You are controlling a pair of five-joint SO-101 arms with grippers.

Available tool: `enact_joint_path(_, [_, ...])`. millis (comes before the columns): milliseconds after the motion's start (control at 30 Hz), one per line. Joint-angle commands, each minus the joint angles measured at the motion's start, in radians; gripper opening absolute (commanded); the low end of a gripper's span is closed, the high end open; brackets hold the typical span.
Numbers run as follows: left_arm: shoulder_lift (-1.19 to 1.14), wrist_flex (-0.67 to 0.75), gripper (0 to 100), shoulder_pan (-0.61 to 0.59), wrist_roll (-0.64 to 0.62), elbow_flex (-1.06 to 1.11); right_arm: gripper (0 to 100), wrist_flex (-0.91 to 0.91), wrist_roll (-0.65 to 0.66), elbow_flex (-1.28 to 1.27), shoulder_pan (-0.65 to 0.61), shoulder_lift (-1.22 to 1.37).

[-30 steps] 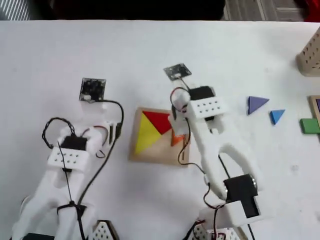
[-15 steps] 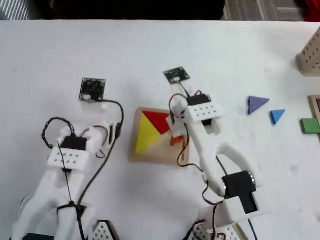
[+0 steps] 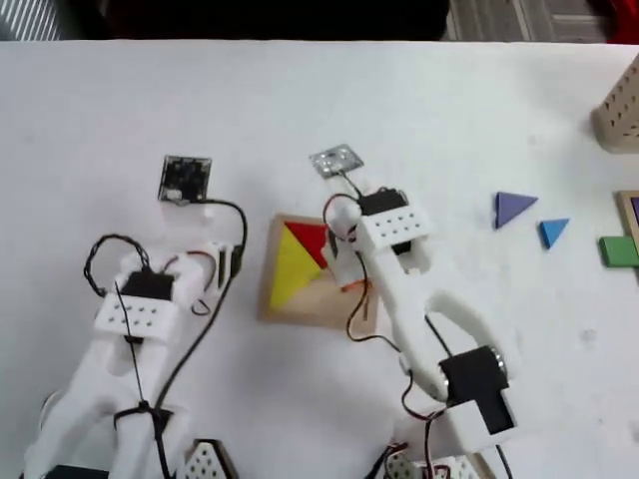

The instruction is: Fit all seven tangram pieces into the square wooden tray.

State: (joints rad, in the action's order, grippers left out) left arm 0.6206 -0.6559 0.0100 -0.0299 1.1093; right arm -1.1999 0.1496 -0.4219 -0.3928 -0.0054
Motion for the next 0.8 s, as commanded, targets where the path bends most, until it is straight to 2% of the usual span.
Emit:
enact_joint_path(0, [0.025,0.015,21,-0.008,-0.011,-0.055,20.7,-0.038,0.052,0.044,0.007,-0.071])
enact_joint_path(167, [0.025,0.015,21,-0.008,-0.011,-0.055,0.9,-0.025,0.068,0.008,0.007,-0.076])
enact_joint_path(267, [0.025,0.015,21,-0.008,-0.011,-0.055,4.9,0.021,0.068,-0.034,0.007,-0.076])
enact_joint_path(533, [0.025,0.015,20,-0.008,-0.011,-0.055,1.8,-0.016,0.075,-0.038,-0.019,-0.147])
enact_joint_path(667, [0.025,0.014,20,-0.008,-0.011,-0.055,1.7,-0.033,0.068,-0.02,0.113,-0.277])
enact_joint_path(767, [0.025,0.014,20,-0.008,-0.011,-0.055,1.7,0.008,0.046,-0.041,0.185,-0.282])
